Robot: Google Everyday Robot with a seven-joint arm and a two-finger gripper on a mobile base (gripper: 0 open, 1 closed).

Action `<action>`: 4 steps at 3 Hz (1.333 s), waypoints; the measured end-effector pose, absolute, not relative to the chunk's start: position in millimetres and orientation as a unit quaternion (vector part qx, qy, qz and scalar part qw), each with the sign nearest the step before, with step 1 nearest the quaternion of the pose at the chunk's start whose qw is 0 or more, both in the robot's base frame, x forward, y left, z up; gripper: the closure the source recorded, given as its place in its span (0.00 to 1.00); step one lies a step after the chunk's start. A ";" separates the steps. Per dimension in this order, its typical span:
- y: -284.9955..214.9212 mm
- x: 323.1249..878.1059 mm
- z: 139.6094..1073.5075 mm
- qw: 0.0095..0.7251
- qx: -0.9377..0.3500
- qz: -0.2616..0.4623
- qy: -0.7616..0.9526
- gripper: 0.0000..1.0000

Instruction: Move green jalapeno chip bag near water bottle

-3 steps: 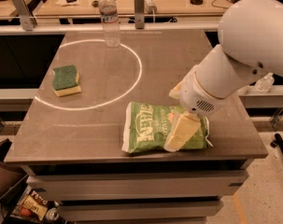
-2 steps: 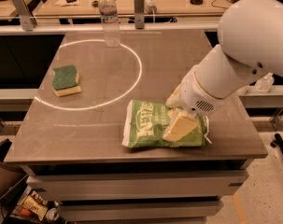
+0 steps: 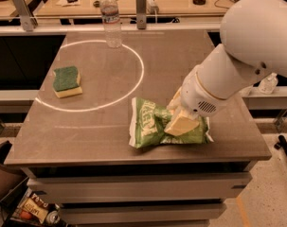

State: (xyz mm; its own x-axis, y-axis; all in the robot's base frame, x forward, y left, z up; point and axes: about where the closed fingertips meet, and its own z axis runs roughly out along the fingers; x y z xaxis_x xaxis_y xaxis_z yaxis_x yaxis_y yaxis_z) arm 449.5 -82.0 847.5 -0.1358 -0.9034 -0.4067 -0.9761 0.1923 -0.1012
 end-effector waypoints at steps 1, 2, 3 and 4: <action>-81.7 449.3 849.8 0.193 -0.629 0.094 0.747 1.00; -81.7 449.3 851.9 0.193 -0.629 0.094 0.747 1.00; -81.7 449.3 852.3 0.193 -0.629 0.094 0.747 1.00; -81.7 449.4 852.3 0.193 -0.629 0.094 0.747 1.00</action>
Offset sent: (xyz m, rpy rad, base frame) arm -0.0001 0.0003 0.0018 -0.0003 -0.0004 0.0005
